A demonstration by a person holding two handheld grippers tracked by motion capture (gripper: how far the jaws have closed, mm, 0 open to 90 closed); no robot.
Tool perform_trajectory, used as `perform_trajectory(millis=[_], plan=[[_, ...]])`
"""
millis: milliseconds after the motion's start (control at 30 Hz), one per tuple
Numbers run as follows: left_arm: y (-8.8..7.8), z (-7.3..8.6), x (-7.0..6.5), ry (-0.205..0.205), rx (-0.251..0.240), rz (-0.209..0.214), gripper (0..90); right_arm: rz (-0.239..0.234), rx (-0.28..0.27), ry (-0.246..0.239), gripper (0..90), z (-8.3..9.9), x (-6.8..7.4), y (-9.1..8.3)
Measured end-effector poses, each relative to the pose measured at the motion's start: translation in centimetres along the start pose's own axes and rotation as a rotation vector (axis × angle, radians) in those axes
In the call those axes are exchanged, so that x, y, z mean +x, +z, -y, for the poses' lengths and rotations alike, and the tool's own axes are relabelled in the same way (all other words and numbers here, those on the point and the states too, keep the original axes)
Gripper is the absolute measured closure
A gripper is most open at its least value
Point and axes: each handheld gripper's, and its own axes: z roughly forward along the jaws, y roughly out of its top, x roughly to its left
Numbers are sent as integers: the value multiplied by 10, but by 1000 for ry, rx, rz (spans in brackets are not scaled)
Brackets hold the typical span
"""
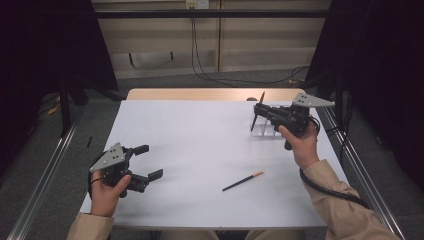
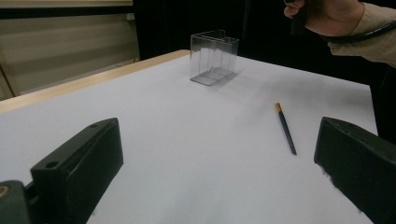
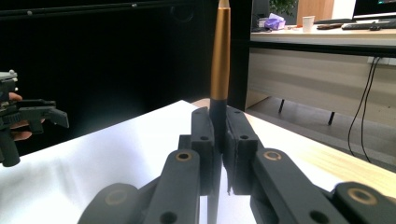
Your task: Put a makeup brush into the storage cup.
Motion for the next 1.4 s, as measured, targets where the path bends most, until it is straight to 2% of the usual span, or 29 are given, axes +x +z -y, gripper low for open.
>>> perform_trajectory(millis=[467, 867, 1400], plan=[[-1, 1, 0, 5, 7, -5, 12, 38, 12, -23, 835, -10, -11, 6], [-2, 1, 1, 14, 15, -10, 12, 85, -4, -30, 835, -21, -25, 7], [0, 3, 2, -1, 13, -3, 7, 154, -6, -30, 835, -25, -45, 5]])
